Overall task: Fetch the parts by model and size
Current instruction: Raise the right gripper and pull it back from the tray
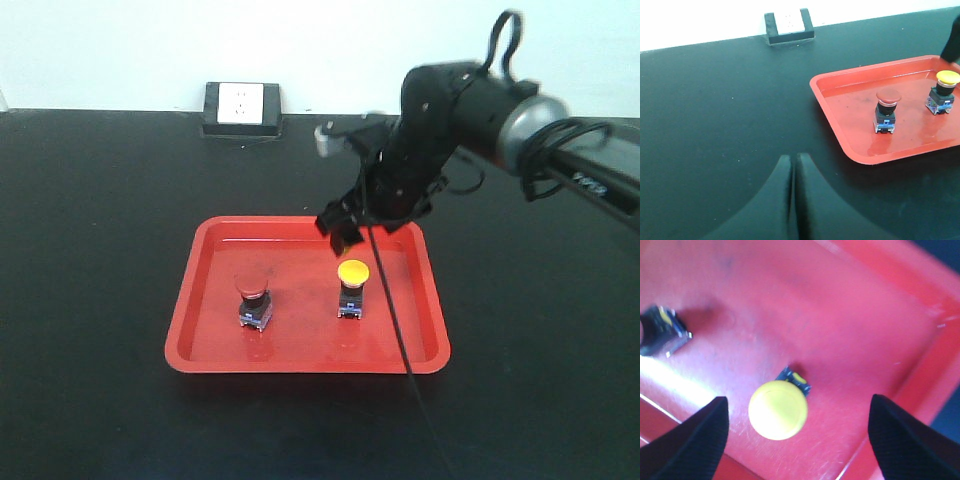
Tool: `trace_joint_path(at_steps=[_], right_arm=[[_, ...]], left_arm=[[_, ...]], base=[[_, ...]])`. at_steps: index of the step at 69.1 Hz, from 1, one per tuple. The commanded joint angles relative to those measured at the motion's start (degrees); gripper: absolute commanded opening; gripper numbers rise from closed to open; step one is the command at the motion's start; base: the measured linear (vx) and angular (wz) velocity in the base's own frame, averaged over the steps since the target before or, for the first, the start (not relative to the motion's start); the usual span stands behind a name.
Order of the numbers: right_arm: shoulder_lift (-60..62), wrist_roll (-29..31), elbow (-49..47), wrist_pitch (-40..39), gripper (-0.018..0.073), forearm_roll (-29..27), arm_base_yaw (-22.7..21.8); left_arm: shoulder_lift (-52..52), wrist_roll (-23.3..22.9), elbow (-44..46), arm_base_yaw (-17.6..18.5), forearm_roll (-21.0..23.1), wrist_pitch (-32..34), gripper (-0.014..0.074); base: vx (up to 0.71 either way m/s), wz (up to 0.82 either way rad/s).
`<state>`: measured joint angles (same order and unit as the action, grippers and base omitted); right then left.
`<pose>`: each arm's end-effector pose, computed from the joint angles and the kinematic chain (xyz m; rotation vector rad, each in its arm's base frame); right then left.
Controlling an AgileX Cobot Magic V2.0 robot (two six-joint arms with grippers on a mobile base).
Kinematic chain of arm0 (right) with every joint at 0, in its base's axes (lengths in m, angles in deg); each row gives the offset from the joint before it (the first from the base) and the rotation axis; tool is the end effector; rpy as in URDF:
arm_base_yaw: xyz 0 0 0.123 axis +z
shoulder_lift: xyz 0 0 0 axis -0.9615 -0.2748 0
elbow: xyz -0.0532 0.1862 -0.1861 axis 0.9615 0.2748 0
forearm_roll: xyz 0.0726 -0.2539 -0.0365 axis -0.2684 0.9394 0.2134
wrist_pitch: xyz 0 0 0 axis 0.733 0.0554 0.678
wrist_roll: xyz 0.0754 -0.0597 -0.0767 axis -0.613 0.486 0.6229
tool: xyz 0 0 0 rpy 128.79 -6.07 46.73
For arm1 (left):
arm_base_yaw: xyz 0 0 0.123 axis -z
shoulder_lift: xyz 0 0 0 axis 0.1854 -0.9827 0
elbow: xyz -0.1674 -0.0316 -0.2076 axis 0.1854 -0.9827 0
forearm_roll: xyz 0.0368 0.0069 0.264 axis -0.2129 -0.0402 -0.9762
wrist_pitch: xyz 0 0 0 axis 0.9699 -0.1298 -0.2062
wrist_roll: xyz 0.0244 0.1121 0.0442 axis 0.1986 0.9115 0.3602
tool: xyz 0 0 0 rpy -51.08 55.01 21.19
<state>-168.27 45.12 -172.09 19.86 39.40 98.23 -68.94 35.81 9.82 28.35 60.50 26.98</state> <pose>0.4170 0.1966 0.2109 -0.7253 2.6960 0.1793 0.1060 -0.0180 0.2718 0.2688 1.8737 -0.0498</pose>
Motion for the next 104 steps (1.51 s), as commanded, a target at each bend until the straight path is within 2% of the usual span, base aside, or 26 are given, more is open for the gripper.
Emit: trace_joint_path(at_steps=[1, 11, 26, 46, 55, 68, 87, 104], right_arm=[[5.9, -1.8, -1.0, -3.5, 0.0502, 1.1, -0.2], [11.2, -3.4, 5.1, -9.7, 0.0424, 2.3, -0.2], [23.4, -3.4, 21.9, -22.3, 0.0286, 4.5, -0.2], [40.9, -3.4, 43.1, -38.0, -0.0017, 5.0, -0.3], [48.5, -3.4, 52.5, -43.1, -0.0011, 5.0, -0.3], [60.2, -3.4, 62.6, -45.8, -0.0009, 4.9, -0.3], [76.3, -3.4, 73.5, -47.7, -0.0009, 4.9, -0.3], [86.5, -3.4, 79.5, -47.3, -0.0009, 4.5, -0.3]], left_arm=[[-0.7, -0.1, 1.2, -0.1, -0.2, 4.1, -0.0006], [-0.7, -0.1, 1.2, -0.1, -0.2, 4.1, -0.0006], [-0.7, -0.1, 1.2, -0.1, -0.2, 4.1, -0.0006], [-0.7, -0.1, 1.2, -0.1, -0.2, 4.1, -0.0006], [-0.7, -0.1, 1.2, -0.1, -0.2, 4.3, -0.0006], [-0.7, -0.1, 1.2, -0.1, -0.2, 4.6, -0.0006], [-0.7, -0.1, 1.2, -0.1, -0.2, 6.1, -0.0006], [-0.7, -0.1, 1.2, -0.1, -0.2, 7.1, -0.0006]], base=[[0.0, 0.0], [0.0, 0.0], [0.0, 0.0], [0.0, 0.0], [0.0, 0.0], [0.0, 0.0], [0.0, 0.0], [0.0, 0.0]])
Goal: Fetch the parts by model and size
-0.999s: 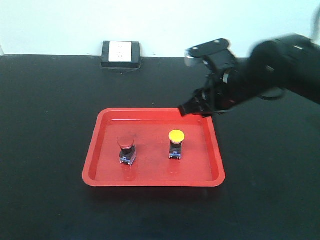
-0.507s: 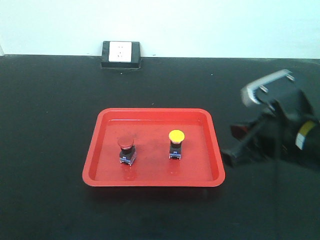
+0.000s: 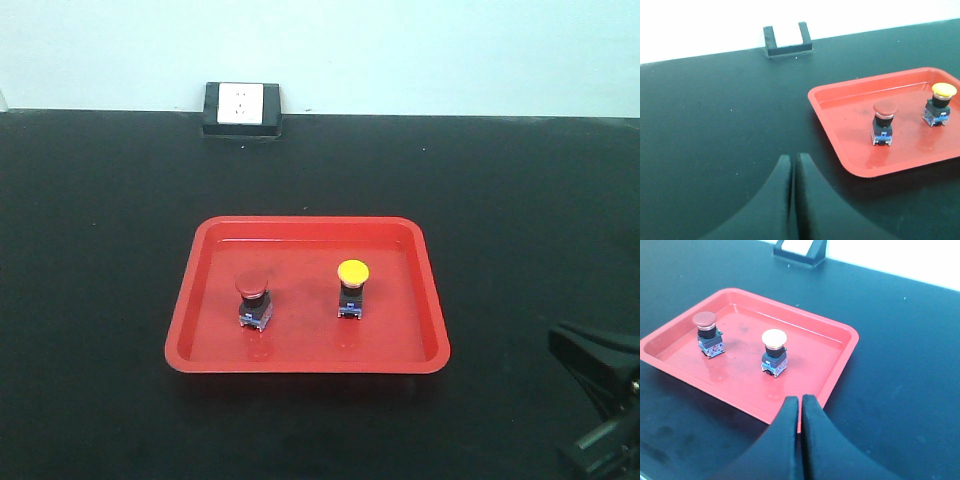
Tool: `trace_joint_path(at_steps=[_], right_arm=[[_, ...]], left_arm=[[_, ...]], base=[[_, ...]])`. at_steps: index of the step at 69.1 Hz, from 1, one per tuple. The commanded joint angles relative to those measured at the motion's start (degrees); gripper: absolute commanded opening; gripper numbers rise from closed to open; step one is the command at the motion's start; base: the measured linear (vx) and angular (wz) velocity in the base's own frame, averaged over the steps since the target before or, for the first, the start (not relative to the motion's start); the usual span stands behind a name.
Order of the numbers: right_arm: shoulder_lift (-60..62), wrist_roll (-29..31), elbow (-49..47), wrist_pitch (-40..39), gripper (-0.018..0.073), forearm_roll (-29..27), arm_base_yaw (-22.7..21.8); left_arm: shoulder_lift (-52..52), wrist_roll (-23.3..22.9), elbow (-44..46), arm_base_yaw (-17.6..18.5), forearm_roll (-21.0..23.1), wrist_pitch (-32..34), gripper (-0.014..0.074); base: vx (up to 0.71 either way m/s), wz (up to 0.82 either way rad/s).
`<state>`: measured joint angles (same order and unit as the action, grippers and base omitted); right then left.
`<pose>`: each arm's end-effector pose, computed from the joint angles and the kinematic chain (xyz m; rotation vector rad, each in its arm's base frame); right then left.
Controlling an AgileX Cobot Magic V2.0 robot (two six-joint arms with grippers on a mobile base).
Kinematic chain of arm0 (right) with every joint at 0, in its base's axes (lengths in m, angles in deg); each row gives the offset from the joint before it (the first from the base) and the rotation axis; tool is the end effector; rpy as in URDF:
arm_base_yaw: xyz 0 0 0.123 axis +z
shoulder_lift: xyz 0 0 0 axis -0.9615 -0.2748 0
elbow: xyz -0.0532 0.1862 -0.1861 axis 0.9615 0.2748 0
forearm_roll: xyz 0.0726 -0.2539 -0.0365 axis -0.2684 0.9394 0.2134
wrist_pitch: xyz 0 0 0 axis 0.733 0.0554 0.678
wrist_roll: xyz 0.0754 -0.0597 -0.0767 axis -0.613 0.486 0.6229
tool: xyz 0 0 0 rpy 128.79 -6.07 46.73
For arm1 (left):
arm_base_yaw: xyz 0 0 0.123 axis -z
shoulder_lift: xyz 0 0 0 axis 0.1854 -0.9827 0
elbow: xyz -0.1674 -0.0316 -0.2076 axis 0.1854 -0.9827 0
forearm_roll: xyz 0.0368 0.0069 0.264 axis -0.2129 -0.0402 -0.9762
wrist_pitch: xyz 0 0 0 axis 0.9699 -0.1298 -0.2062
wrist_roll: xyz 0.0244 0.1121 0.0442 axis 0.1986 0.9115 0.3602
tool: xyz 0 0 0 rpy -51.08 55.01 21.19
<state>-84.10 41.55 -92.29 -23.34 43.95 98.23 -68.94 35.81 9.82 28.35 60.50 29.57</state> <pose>0.1603 0.0720 0.2521 -0.4747 1.9010 0.2337 0.1074 -0.0194 0.2770 0.2686 1.8291 -0.0595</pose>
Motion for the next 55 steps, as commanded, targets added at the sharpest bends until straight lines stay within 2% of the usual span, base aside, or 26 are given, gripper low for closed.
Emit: trace_joint_path(at_steps=[1, 55], right_arm=[[2.7, 0.2, 0.0, -4.0, -0.0009, 0.0, -0.3], [4.5, 0.1, 1.6, -2.7, -0.0009, 0.0, -0.3]], left_arm=[[-0.7, -0.2, 1.2, -0.1, -0.2, 4.5, -0.0006], [-0.7, -0.1, 1.2, -0.1, 0.0, 4.5, -0.0006]], base=[[0.0, 0.0], [0.0, 0.0]])
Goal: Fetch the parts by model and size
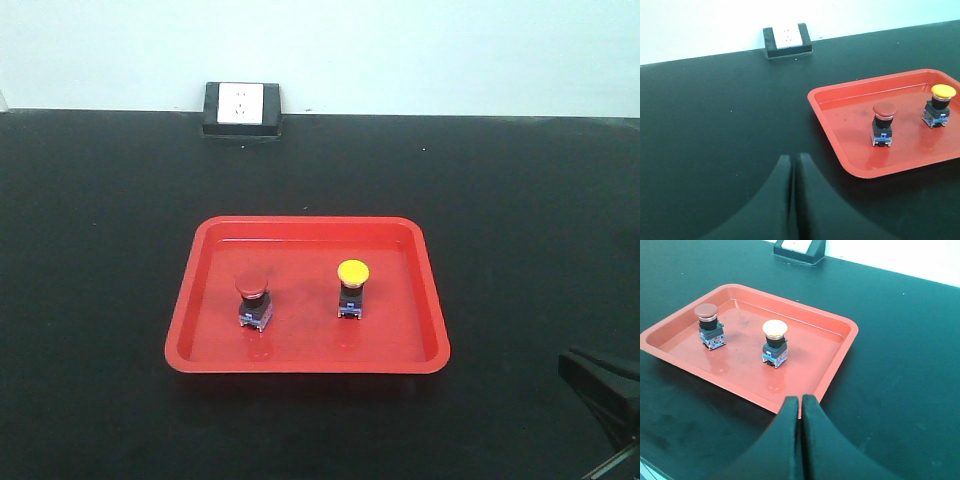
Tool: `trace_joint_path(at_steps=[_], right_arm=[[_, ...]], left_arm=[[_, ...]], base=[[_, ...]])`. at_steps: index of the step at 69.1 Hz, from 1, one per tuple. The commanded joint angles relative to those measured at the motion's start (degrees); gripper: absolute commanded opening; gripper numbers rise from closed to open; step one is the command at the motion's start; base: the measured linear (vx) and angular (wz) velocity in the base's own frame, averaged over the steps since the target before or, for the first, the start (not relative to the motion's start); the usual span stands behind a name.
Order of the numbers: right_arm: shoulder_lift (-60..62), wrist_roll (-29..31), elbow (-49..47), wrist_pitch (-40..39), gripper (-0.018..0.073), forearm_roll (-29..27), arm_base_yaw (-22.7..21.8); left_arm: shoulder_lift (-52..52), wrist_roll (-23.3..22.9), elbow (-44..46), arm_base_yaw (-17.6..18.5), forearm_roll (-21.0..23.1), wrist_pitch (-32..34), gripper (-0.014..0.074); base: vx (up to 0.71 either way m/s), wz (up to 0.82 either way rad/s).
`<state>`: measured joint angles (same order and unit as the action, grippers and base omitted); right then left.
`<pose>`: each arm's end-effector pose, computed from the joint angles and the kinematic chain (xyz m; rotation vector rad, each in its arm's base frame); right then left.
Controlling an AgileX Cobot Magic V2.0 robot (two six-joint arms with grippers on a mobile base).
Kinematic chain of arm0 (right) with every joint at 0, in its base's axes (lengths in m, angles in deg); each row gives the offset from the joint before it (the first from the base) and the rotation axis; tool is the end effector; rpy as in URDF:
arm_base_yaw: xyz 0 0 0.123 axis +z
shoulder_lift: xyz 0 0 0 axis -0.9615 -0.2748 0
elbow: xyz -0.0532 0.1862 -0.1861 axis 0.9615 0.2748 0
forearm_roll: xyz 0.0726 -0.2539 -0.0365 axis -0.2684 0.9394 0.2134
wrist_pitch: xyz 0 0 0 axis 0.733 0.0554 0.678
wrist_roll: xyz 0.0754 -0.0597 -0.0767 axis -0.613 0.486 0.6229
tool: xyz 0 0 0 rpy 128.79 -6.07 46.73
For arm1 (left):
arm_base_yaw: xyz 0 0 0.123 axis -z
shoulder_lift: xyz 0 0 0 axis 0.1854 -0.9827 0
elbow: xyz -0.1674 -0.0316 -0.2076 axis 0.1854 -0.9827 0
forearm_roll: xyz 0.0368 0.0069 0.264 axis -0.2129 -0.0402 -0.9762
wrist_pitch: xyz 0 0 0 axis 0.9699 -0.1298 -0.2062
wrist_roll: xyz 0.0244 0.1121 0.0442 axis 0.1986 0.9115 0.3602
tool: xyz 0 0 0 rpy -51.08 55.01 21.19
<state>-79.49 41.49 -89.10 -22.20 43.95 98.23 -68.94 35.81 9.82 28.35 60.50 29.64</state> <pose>0.1483 0.0666 0.2422 -0.4725 1.8966 0.2350 0.1074 -0.0194 0.2771 0.2686 1.8279 -0.0598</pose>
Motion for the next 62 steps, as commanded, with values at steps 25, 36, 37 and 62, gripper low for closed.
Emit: trace_joint_path(at_steps=[25, 36, 37, 62], right_arm=[[-0.1, 0.2, -1.5, -3.9, -0.0009, 0.0, -0.3], [-0.1, 0.2, -1.5, -3.9, -0.0009, 0.0, -0.3], [-0.1, 0.2, -1.5, -3.9, -0.0009, 0.0, -0.3], [-0.1, 0.2, -1.5, -3.9, -0.0009, 0.0, -0.3]], left_arm=[[-0.7, -0.1, 1.2, -0.1, 0.0, 4.4, -0.0006], [-0.7, -0.3, 1.2, -0.1, 0.0, 6.0, -0.0006], [-0.7, -0.3, 1.2, -0.1, 0.0, 6.1, -0.0006], [-0.6, -0.1, -2.6, -9.0, 7.8, 9.7, -0.0006]], base=[[0.0, 0.0], [0.0, 0.0], [0.0, 0.0], [0.0, 0.0]])
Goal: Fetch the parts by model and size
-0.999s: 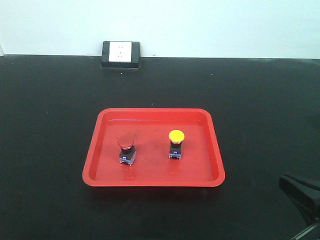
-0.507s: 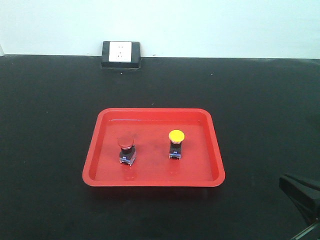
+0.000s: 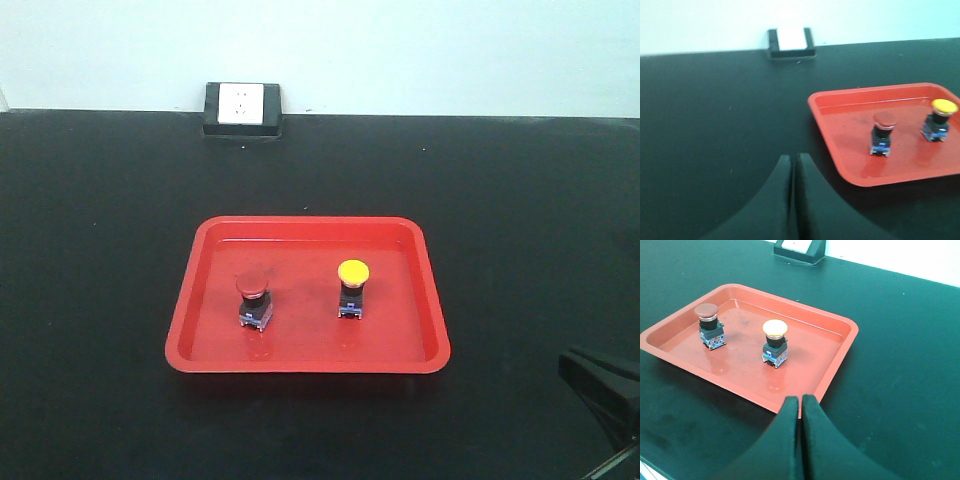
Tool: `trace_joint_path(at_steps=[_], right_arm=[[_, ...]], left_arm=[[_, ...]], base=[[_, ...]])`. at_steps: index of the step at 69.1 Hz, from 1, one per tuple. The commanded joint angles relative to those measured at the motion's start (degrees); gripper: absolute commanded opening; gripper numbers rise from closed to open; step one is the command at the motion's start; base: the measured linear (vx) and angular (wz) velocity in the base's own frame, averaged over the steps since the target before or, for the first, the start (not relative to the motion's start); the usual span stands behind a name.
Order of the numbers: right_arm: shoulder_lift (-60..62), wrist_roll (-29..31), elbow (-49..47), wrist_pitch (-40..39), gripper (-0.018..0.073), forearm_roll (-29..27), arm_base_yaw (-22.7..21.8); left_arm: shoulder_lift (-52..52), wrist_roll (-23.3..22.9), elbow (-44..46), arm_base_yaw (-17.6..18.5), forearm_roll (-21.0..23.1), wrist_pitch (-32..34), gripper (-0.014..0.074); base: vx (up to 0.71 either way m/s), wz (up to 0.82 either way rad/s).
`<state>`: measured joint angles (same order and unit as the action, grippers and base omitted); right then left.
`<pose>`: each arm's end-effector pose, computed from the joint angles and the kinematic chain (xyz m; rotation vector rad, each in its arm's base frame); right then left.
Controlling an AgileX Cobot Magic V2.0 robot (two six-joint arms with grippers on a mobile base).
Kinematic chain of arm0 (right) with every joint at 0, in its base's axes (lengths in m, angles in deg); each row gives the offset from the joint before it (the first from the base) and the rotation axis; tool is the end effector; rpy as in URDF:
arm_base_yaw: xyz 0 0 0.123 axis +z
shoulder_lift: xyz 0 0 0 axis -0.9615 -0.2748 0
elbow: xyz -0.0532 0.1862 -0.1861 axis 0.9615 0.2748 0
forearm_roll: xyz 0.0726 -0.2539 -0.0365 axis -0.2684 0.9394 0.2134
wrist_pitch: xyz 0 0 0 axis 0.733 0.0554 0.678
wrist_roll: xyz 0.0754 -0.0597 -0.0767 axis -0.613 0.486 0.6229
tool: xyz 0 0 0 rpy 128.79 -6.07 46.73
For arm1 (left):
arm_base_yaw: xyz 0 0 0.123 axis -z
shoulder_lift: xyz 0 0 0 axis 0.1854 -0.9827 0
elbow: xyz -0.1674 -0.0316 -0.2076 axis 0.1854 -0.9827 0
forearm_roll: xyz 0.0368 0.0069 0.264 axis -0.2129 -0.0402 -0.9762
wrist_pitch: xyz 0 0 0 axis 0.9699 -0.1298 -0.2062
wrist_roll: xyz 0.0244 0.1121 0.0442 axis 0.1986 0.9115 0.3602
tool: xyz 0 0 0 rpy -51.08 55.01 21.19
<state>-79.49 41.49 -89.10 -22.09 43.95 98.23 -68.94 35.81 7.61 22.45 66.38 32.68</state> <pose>0.1482 0.0665 0.2420 -0.4729 1.8984 0.2348 0.1118 -0.0167 0.2682 0.1416 1.8373 -0.1036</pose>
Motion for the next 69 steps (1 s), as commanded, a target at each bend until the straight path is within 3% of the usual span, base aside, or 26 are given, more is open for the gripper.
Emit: trace_joint_path(at_steps=[1, 12, 26, 37, 69], right_arm=[[-0.1, 0.2, -1.5, -3.9, -0.0009, 0.0, -0.3], [-0.1, 0.2, -1.5, -3.5, -0.0009, 0.0, -0.3], [-0.1, 0.2, -1.5, -3.2, -0.0009, 0.0, -0.3], [-0.1, 0.2, -1.5, -3.2, -0.0009, 0.0, -0.3], [-0.1, 0.2, -1.5, -2.7, -0.0009, 0.0, -0.3]], left_arm=[[-0.6, -0.1, -0.8, -3.6, 2.0, 7.2, -0.0006], [2.1, -0.1, -6.7, -8.6, 3.4, 13.0, -0.0006], [6.6, -0.1, -15.3, -15.0, 6.5, 14.1, -0.0006], [11.6, -0.2, -22.8, -15.4, 6.4, 22.1, -0.0006], [11.2, -0.2, -22.4, -15.4, 6.2, 21.3, -0.0006]], base=[[0.0, 0.0], [0.0, 0.0], [0.0, 0.0], [0.0, 0.0], [0.0, 0.0]])
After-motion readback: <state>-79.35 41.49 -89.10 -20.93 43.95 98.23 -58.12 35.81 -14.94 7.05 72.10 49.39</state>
